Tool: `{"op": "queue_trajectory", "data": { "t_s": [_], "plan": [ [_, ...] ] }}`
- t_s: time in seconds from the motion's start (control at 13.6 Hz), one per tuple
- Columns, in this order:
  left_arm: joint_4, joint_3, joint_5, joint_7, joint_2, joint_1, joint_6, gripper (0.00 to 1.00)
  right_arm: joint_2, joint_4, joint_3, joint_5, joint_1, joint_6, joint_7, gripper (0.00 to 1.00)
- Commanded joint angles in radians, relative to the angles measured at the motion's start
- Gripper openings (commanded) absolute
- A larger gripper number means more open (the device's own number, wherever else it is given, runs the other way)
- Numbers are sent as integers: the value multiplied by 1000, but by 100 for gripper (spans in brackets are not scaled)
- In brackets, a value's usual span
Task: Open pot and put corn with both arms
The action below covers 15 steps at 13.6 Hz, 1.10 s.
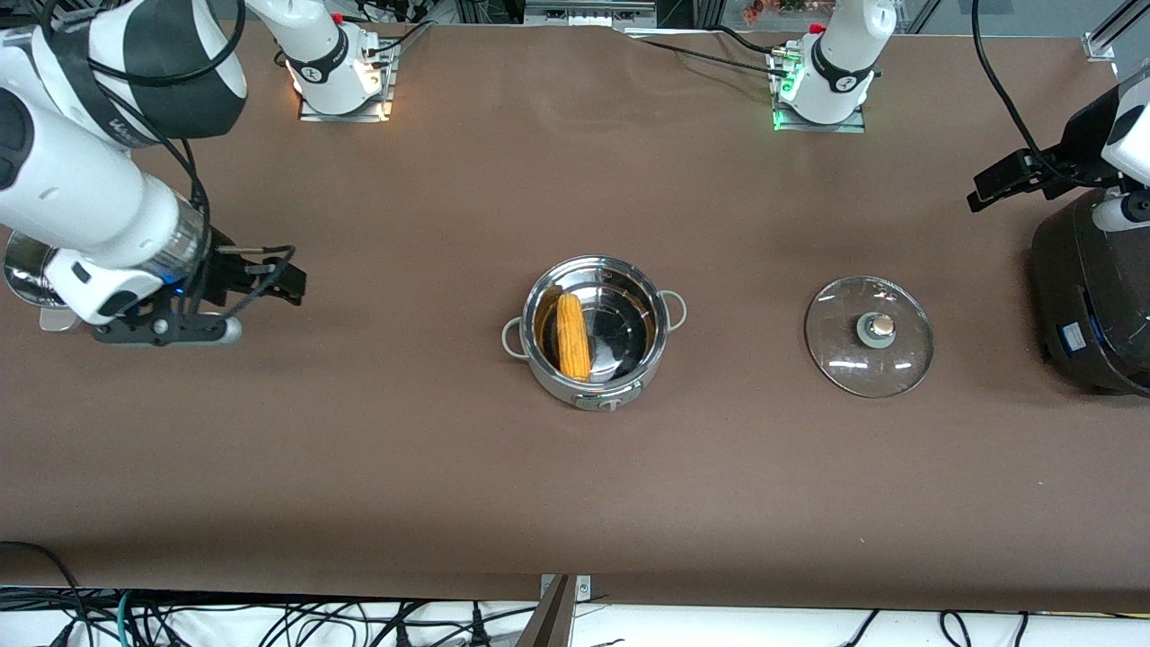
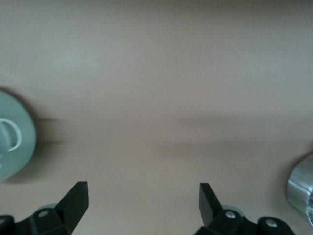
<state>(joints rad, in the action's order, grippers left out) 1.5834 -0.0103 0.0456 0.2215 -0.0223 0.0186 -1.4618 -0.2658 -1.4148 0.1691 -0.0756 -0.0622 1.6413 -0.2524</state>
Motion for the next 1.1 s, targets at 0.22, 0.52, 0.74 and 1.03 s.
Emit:
{"op": "queue_trajectory", "data": {
  "t_s": [0.22, 0.52, 0.74, 1.03],
  "plan": [
    [6, 1, 5, 9, -2, -14, -8, 100, 274, -298, -115, 48, 35, 71, -12, 100],
    [6, 1, 7, 9, -2, -16, -6, 100, 298, -306, -160, 49, 59, 49, 182, 100],
    [6, 1, 7, 7, -2, -16, -5, 100, 312, -309, -163, 82, 93, 22, 263, 100],
    [6, 1, 7, 7, -2, -16, -5, 100, 264, -285, -165, 88, 91, 18, 344, 100]
  ]
}}
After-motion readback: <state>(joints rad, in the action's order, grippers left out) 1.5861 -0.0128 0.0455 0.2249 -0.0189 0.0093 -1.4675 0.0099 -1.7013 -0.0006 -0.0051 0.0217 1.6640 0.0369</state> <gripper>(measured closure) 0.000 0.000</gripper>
